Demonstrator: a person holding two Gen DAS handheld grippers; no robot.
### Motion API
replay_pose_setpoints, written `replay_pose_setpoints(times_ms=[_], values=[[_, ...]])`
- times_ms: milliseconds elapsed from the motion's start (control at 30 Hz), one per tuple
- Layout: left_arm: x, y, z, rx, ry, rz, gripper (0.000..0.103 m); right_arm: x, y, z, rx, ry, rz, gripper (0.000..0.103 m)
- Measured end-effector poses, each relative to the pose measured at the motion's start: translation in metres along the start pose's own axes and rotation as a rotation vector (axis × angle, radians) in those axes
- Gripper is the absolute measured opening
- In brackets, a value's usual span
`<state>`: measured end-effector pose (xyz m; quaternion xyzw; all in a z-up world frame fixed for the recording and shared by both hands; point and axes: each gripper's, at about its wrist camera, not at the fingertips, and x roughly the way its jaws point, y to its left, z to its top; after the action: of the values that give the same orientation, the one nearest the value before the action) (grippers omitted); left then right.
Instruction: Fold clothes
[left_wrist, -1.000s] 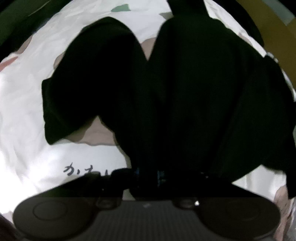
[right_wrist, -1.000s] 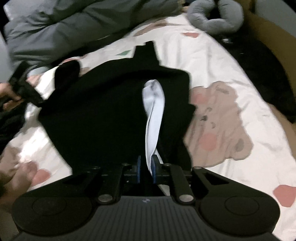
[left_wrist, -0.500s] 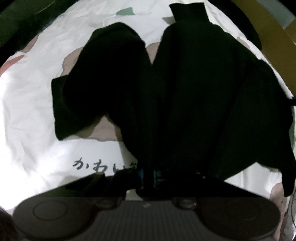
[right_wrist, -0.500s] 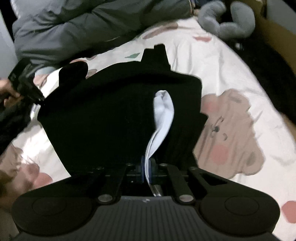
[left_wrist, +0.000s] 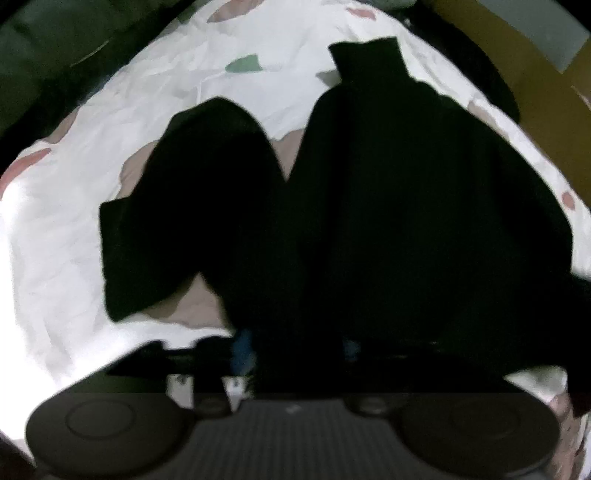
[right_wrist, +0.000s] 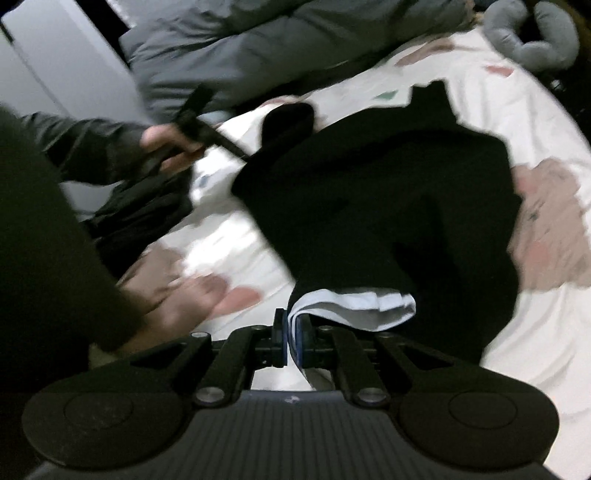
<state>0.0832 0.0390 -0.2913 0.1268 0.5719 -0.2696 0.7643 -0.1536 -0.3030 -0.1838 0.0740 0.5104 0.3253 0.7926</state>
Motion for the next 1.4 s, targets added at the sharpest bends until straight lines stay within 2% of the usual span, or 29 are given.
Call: replay_pose_setpoints(times_ms=[167, 333, 400, 500, 600, 633, 667, 733, 800, 867, 900, 1000, 1133, 1300, 1400], values=[[0.012, -0.013, 0.003, -0.026, -0.017, 0.035, 0.060, 0.000, 0.025, -0.037, 0.069, 0.053, 0.072, 0.005], [0.024, -0.013, 0.006, -0.102, -0.023, 0.018, 0.059, 0.009, 0.058, -0.072, 0.133, 0.132, 0.223, 0.005], [0.029, -0.005, 0.010, -0.132, -0.026, 0.011, 0.059, 0.018, 0.073, -0.078, 0.129, 0.166, 0.284, 0.005], [0.025, 0.034, 0.009, -0.190, -0.048, -0.013, 0.059, 0.029, 0.091, -0.084, 0.129, 0.201, 0.384, 0.005], [0.024, 0.041, 0.007, -0.235, -0.065, -0.027, 0.059, 0.041, 0.105, -0.088, 0.108, 0.238, 0.413, 0.005], [0.025, 0.042, 0.005, -0.240, -0.075, -0.032, 0.055, 0.044, 0.106, -0.089, 0.110, 0.239, 0.412, 0.005], [0.026, 0.043, 0.004, -0.244, -0.083, -0.037, 0.052, 0.043, 0.104, -0.088, 0.113, 0.225, 0.393, 0.006], [0.027, 0.046, 0.001, -0.261, -0.098, -0.061, 0.032, 0.036, 0.095, -0.084, 0.121, 0.178, 0.320, 0.007], [0.026, 0.049, 0.000, -0.282, -0.108, -0.077, 0.022, 0.023, 0.076, -0.076, 0.139, 0.115, 0.219, 0.007], [0.024, 0.053, -0.002, -0.312, -0.120, -0.097, 0.017, 0.014, 0.061, -0.067, 0.151, 0.071, 0.137, 0.017], [0.024, 0.055, -0.002, -0.322, -0.122, -0.103, 0.015, 0.009, 0.051, -0.063, 0.160, 0.043, 0.085, 0.020], [0.020, 0.056, -0.004, -0.353, -0.126, -0.116, 0.013, -0.001, 0.023, -0.051, 0.193, -0.031, -0.052, 0.042], [0.017, 0.061, -0.008, -0.410, -0.132, -0.145, 0.012, -0.006, -0.010, -0.033, 0.228, -0.114, -0.169, 0.045], [0.020, 0.065, 0.002, -0.424, -0.136, -0.154, 0.010, -0.005, -0.070, -0.008, 0.288, -0.202, -0.280, 0.045], [0.021, 0.066, 0.004, -0.422, -0.138, -0.155, 0.011, 0.001, -0.108, 0.007, 0.316, -0.224, -0.340, 0.045]])
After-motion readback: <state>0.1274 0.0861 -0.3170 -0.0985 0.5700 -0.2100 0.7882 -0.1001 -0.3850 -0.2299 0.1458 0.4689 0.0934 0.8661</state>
